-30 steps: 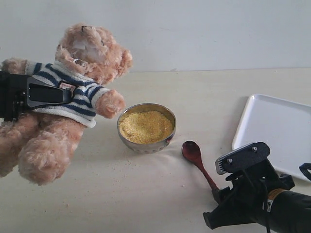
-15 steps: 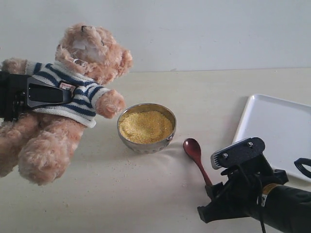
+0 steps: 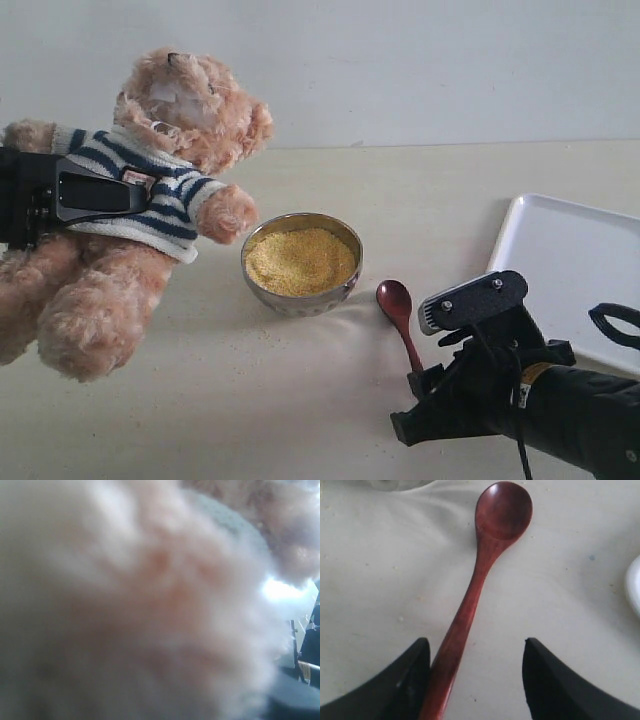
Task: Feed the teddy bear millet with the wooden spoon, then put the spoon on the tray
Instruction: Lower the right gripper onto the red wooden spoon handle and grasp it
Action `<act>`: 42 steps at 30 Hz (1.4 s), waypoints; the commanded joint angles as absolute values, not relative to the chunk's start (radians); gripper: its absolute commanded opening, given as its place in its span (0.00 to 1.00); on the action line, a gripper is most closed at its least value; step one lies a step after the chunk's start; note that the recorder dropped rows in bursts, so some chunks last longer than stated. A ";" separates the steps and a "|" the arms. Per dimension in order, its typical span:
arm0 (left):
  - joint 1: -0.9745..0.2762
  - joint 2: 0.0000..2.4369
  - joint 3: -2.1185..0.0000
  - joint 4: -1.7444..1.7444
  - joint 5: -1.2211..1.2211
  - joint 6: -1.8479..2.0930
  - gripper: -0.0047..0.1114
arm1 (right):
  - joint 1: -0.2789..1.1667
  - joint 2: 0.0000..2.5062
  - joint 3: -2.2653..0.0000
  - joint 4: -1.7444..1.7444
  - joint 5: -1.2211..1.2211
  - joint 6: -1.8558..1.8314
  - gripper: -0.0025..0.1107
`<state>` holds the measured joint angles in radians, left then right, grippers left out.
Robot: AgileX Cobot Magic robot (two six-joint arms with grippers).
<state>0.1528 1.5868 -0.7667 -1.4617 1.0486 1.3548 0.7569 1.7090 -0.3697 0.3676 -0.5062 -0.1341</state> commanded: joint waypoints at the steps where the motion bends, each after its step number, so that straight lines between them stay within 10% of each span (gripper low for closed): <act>1: 0.157 1.570 -0.770 -1.476 1.073 1.362 0.08 | 0.750 1.708 -0.373 0.461 -0.486 -0.135 0.51; 42: 0.157 1.570 -0.770 -1.455 1.075 1.362 0.08 | 0.750 1.736 -0.454 0.371 -0.458 -0.096 0.51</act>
